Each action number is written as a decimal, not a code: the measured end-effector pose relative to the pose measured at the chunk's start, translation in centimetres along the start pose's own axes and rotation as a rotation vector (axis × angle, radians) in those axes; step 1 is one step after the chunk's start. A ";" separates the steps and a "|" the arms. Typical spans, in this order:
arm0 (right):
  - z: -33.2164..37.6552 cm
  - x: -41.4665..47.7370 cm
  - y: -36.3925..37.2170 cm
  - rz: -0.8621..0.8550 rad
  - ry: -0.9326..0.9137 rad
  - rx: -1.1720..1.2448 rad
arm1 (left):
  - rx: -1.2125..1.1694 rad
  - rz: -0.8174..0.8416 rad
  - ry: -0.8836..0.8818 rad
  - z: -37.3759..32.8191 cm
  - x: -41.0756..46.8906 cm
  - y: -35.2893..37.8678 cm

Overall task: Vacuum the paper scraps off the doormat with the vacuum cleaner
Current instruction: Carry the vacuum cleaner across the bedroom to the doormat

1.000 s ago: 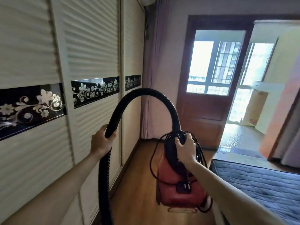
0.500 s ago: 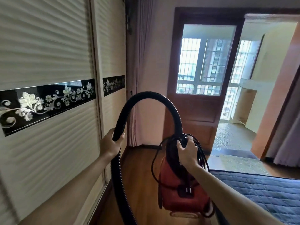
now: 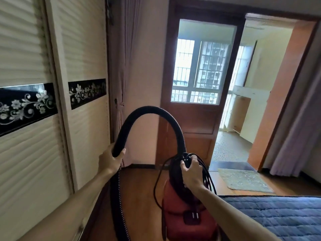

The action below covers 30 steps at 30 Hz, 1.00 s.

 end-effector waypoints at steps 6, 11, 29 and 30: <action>-1.3 8.9 3.0 -0.083 0.007 -0.055 | -0.030 0.092 0.037 0.5 10.4 6.7; -2.7 15.6 3.9 -0.152 0.035 -0.078 | -0.034 0.168 0.068 -0.6 16.4 12.7; -18.8 43.2 10.8 -0.211 0.159 -0.137 | 0.022 0.232 0.045 0.3 39.3 39.6; -19.6 45.0 11.2 -0.206 0.163 -0.130 | 0.016 0.230 0.046 0.3 40.6 40.9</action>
Point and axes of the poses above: each hand's wrist, its own x-axis towards the middle knuckle, its own y-axis out of the palm, z = x × y, the point moved 4 cm from there along x, towards the middle knuckle, and after that the axes turned 8 degrees about -y, right-handed, at the moved point
